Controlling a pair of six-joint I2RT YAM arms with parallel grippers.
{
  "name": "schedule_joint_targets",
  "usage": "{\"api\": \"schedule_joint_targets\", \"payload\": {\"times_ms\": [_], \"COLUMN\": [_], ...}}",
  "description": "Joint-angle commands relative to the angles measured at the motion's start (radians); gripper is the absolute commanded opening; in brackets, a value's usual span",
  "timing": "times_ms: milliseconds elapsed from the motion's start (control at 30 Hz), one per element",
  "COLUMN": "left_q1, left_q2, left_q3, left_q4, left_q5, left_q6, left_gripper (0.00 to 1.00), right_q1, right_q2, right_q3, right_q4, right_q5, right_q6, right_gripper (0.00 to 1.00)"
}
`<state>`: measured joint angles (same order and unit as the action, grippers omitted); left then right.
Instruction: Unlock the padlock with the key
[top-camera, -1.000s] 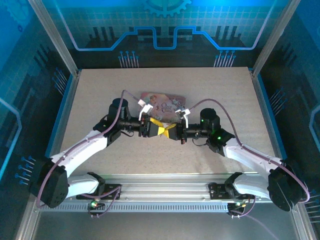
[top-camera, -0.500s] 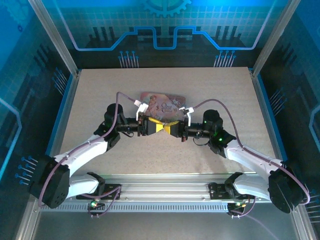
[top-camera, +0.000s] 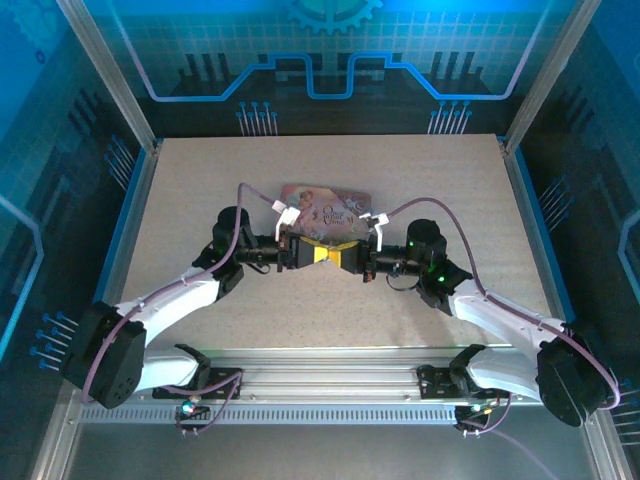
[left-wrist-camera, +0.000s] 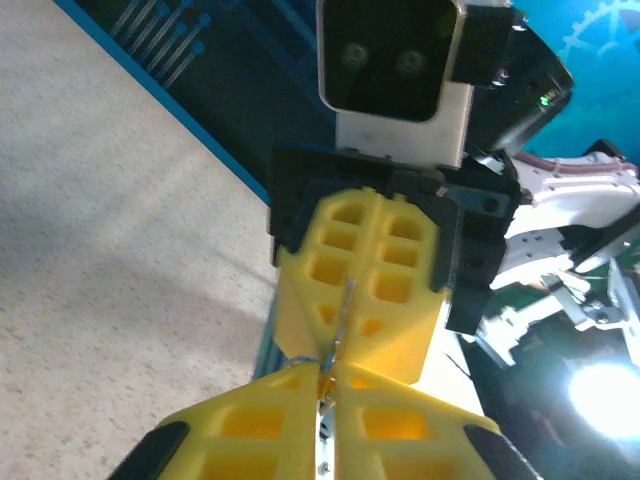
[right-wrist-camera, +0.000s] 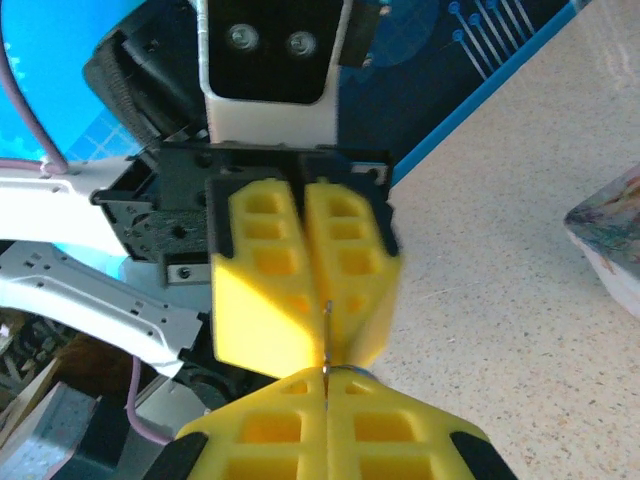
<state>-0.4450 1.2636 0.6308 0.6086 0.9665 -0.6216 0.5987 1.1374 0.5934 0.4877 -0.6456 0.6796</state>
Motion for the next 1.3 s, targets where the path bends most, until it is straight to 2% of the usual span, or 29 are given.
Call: {"api": "schedule_joint_targets", "payload": {"times_ms": [0,67,233,300,367,467,667,767,933,1000,1100,1167,1200,1267], "left_q1": [-0.014,-0.014,-0.01,-0.009,-0.006,-0.004,-0.004,-0.004,-0.004,-0.004,-0.004,-0.004,-0.004,-0.005], "left_q2": [0.011,0.005,-0.046,-0.069,-0.083,-0.091,-0.096,-0.102,-0.11,-0.111,-0.108,-0.104,-0.103,-0.096], "left_q3": [0.007,0.006,0.035,0.058,0.083,0.118,0.156,0.158,0.158,0.16,0.163,0.166,0.168,0.172], "left_q4": [0.024,0.011,-0.201,-0.31,-0.41,-0.516,-0.586,-0.594,-0.617,-0.621,-0.621,-0.619,-0.619,-0.621], "left_q5": [0.042,0.043,0.018,0.009,0.008,0.02,0.074,0.083,0.093,0.1,0.11,0.115,0.119,0.124], "left_q6": [0.011,0.019,0.169,0.245,0.311,0.382,0.412,0.411,0.418,0.419,0.419,0.42,0.42,0.42], "left_gripper": [0.0,0.0,0.0,0.0,0.0,0.0,0.0,0.0,0.0,0.0,0.0,0.0,0.0,0.0], "right_q1": [-0.005,-0.006,-0.035,-0.069,-0.103,-0.104,-0.024,0.0,0.005,0.005,0.005,0.006,0.006,0.006], "right_q2": [-0.006,-0.008,-0.073,-0.103,-0.119,-0.107,-0.016,0.018,0.037,0.041,0.05,0.058,0.062,0.074], "right_q3": [-0.003,0.01,0.087,0.119,0.152,0.204,0.269,0.277,0.272,0.272,0.269,0.269,0.266,0.265], "right_q4": [0.027,-0.01,-0.279,-0.366,-0.436,-0.518,-0.562,-0.541,-0.516,-0.513,-0.513,-0.501,-0.489,-0.468], "right_q5": [0.0,0.007,-0.012,-0.052,-0.101,-0.138,-0.16,-0.159,-0.143,-0.139,-0.126,-0.13,-0.136,-0.151], "right_q6": [0.0,-0.006,-0.104,-0.129,-0.147,-0.187,-0.226,-0.221,-0.21,-0.207,-0.203,-0.199,-0.193,-0.183], "right_gripper": [0.0,0.0,0.34,0.44,0.5,0.52,0.49,0.41,0.2,0.19,0.26,0.26,0.25,0.17]}}
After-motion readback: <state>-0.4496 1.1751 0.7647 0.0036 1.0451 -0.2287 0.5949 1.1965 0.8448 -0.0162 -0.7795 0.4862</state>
